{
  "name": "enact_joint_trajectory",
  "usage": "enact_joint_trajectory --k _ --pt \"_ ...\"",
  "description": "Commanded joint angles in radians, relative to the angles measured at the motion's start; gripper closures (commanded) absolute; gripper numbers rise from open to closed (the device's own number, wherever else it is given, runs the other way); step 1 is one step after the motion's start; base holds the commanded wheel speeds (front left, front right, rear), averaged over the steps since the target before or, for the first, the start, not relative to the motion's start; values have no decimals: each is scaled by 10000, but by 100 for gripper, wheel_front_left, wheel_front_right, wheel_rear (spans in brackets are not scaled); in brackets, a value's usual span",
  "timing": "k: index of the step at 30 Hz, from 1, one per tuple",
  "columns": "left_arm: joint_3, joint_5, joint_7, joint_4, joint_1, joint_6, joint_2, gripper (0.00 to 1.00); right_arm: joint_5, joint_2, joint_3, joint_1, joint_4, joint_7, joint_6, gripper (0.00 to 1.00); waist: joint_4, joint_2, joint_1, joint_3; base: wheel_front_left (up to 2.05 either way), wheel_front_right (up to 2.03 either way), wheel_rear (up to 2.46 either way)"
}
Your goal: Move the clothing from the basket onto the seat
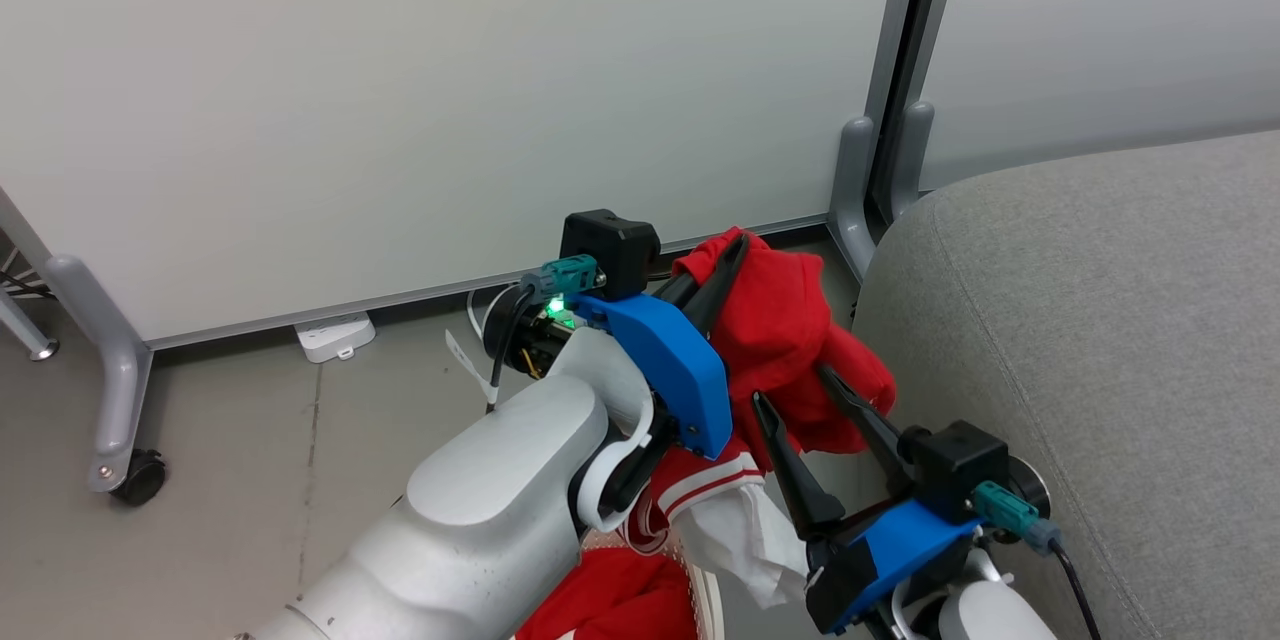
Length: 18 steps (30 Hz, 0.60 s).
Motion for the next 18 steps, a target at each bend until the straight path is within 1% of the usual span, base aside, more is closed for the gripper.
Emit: enact_joint_trajectory --k 1,9,11,16,17,18 --pt "-71 -80 -95 6 -154 36 23 100 41 -25 73 -253 158 52 -7 0 14 0 0 18 0 0 0" --pt "-499 -513 -259 31 -368 86 22 100 787 -23 405 -1635 1591 -138 -7 0 124 0 0 142 0 0 0" --pt "-590 -601 -289 61 -413 97 25 100 865 -22 631 -1981 1937 -239 -7 0 140 0 0 163 0 0 0" --pt "-803 -820 -378 185 -548 116 22 100 588 -26 1154 -2802 2793 -378 -7 0 135 0 0 195 0 0 0" --pt "-834 -857 -402 213 -569 121 23 100 514 -25 1195 -2927 2955 -408 -7 29 134 0 0 195 0 0 0" --pt "-862 -901 -419 236 -595 123 25 100 431 -23 1237 -3018 3102 -457 -7 70 133 0 0 192 0 0 0"
